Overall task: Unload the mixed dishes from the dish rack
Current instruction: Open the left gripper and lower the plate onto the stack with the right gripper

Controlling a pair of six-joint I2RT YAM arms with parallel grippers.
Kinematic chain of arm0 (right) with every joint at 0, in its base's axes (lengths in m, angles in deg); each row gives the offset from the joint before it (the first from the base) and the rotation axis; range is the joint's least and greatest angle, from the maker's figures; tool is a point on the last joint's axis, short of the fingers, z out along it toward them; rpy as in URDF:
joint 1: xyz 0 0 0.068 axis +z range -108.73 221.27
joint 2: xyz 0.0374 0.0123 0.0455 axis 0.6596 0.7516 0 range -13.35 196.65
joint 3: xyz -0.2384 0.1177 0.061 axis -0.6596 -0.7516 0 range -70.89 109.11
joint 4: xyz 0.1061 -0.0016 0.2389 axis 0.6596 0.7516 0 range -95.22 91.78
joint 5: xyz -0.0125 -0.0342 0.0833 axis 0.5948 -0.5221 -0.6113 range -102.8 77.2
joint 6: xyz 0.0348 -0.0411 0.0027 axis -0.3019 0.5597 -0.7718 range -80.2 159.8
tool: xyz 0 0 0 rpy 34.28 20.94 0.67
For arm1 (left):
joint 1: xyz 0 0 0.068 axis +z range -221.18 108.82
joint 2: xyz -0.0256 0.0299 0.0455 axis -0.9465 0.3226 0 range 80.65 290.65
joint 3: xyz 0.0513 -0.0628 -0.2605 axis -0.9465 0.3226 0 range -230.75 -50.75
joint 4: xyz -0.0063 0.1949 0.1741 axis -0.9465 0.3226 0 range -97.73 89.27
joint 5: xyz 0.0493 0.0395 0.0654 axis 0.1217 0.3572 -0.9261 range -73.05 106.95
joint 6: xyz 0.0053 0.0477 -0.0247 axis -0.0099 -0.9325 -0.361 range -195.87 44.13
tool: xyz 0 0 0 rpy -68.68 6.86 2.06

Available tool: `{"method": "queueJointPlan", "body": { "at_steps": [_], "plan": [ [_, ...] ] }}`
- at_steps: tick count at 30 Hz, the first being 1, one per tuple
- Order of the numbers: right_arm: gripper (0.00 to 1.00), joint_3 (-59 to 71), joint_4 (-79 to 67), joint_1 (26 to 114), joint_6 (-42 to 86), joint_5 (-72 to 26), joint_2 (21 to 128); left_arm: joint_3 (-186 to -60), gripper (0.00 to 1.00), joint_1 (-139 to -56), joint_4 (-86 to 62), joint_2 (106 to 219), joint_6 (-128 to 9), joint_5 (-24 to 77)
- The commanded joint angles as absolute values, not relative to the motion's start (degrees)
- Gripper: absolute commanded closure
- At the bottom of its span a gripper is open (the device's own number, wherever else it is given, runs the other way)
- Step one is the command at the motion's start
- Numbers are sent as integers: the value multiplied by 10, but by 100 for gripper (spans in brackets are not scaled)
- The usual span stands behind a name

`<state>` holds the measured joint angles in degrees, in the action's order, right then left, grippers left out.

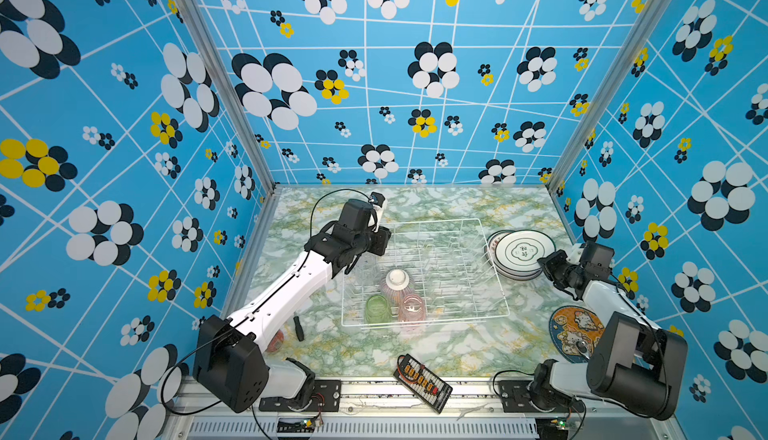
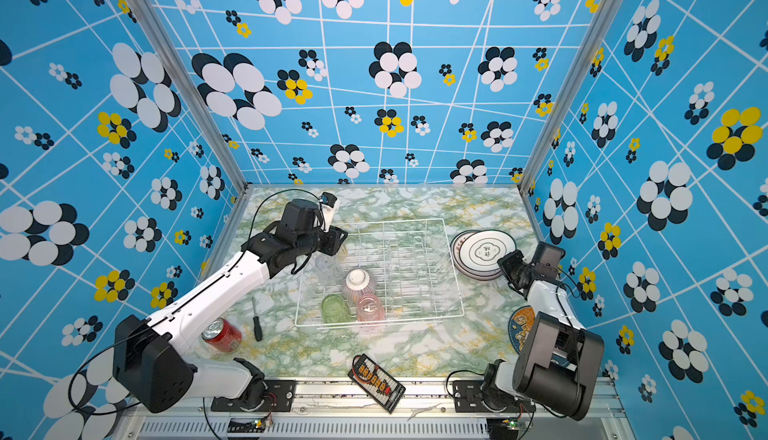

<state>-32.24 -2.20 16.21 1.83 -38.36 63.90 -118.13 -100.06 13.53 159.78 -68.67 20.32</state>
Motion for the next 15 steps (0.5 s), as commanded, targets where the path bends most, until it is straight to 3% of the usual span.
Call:
{"method": "queueJointPlan", "body": {
  "at_steps": [1,15],
  "plan": [
    [100,-304,-20,160,39,-389,650,-1180,58,-996,142,1578,-699,199],
    [77,-271,62,161,88,-382,676,-1172,58,-991,146,1569,-706,199]
  ]
}}
